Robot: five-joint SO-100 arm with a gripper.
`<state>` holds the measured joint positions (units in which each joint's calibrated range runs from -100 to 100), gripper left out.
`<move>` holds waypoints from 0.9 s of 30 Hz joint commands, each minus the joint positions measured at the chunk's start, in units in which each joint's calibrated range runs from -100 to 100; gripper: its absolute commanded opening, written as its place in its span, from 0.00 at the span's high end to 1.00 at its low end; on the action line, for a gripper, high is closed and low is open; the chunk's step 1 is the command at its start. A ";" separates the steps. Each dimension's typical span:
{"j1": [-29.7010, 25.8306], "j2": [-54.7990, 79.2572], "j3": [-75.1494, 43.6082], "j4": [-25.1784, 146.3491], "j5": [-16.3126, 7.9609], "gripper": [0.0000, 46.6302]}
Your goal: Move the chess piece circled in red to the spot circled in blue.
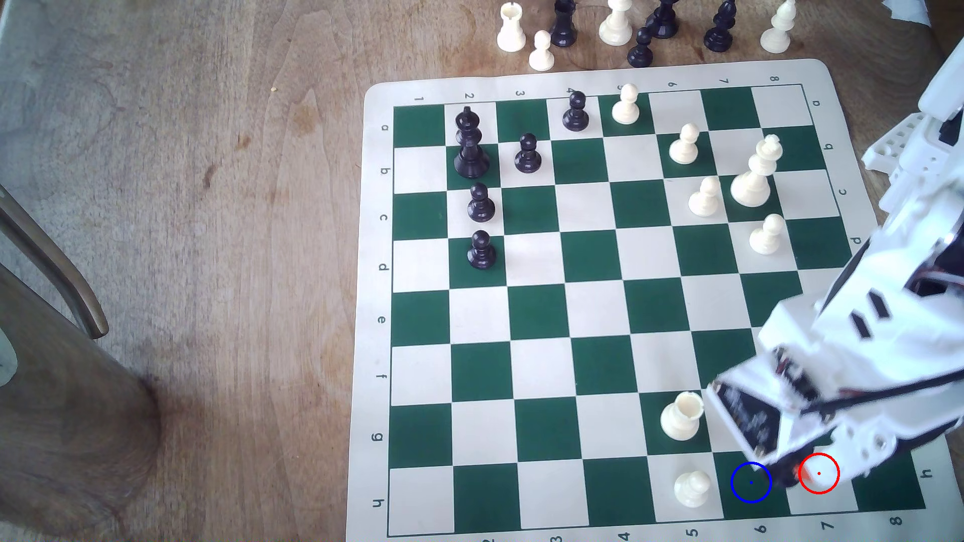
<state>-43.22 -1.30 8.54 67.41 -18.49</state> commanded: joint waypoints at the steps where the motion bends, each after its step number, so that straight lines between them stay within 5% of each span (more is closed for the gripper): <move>1: 0.94 2.66 -5.19 -2.22 0.20 1.00; 27: 0.24 10.98 -3.74 -5.00 0.20 1.00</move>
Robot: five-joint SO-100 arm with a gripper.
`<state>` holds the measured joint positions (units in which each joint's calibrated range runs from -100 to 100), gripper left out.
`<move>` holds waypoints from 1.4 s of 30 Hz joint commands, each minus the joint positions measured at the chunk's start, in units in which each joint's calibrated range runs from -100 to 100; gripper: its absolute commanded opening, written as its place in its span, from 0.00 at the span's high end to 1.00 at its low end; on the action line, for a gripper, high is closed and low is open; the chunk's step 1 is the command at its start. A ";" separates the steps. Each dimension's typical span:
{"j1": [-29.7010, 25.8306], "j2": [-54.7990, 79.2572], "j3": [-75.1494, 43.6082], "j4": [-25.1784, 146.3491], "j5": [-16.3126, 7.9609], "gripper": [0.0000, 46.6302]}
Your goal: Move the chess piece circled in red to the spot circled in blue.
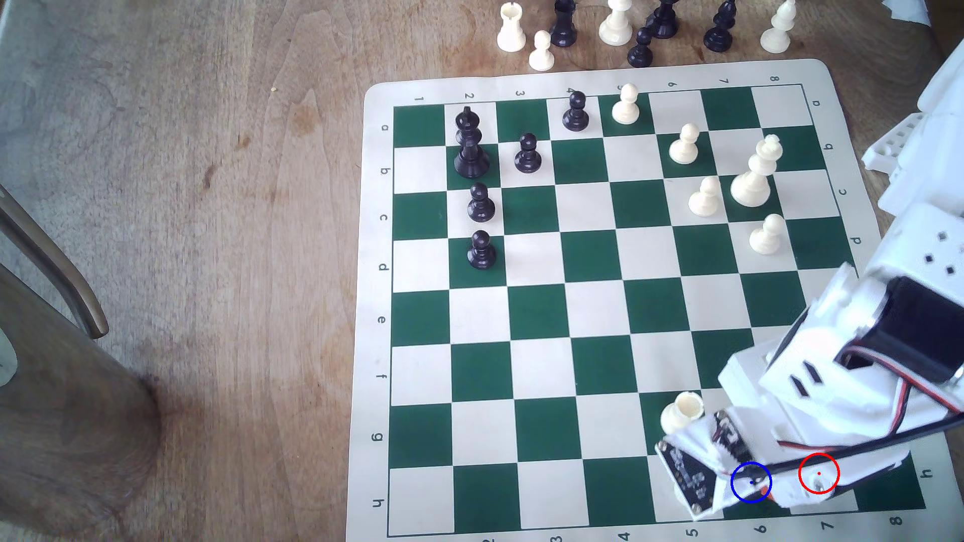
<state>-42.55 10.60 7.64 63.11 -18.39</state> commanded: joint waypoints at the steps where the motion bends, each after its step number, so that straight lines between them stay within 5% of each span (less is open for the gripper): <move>1: -0.43 -0.75 -2.65 -0.78 0.10 1.00; 6: -0.43 -0.67 -2.65 -1.19 0.00 0.96; 8: -0.35 -0.67 -2.65 -0.04 0.20 0.68; 10: -0.82 -1.69 -1.11 0.77 0.63 0.53; 22: 0.59 -6.27 1.25 0.53 0.88 0.60; 32: 2.93 -13.57 5.69 3.48 3.08 0.34; 42: 6.22 -33.09 25.00 -1.68 6.79 0.29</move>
<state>-39.53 -9.01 25.98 64.62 -13.02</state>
